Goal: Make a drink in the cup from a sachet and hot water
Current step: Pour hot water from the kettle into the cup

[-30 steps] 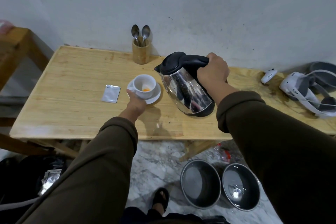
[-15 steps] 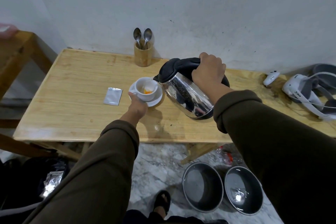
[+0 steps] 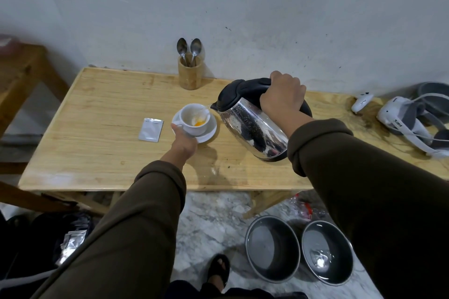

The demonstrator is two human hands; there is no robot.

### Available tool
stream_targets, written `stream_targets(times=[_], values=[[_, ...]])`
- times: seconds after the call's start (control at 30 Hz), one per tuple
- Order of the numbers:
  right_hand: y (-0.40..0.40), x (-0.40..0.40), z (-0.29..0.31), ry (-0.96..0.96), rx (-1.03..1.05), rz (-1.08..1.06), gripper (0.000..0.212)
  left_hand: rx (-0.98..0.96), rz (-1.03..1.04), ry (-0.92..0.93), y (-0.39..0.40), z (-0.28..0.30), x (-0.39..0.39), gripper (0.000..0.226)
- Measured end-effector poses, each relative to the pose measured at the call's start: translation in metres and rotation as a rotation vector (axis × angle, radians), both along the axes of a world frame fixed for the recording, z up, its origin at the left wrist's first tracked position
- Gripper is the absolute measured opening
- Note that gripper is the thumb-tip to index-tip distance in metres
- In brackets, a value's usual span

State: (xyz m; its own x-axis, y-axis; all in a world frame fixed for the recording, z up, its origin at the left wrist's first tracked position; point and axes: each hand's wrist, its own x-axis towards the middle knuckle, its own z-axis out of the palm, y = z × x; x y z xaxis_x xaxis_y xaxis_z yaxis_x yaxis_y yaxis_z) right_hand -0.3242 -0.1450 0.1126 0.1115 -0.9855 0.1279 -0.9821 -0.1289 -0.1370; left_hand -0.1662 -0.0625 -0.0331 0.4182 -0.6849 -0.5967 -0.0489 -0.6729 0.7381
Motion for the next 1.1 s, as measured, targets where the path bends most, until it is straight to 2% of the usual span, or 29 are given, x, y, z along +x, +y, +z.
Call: stream_targets(times=[1.1], values=[[-0.004,-0.0064,0.0006,0.009,-0.066,0.014,0.023,0.014,-0.003,-0.028,-0.0046,-0.0069,-0.0004,0.08]])
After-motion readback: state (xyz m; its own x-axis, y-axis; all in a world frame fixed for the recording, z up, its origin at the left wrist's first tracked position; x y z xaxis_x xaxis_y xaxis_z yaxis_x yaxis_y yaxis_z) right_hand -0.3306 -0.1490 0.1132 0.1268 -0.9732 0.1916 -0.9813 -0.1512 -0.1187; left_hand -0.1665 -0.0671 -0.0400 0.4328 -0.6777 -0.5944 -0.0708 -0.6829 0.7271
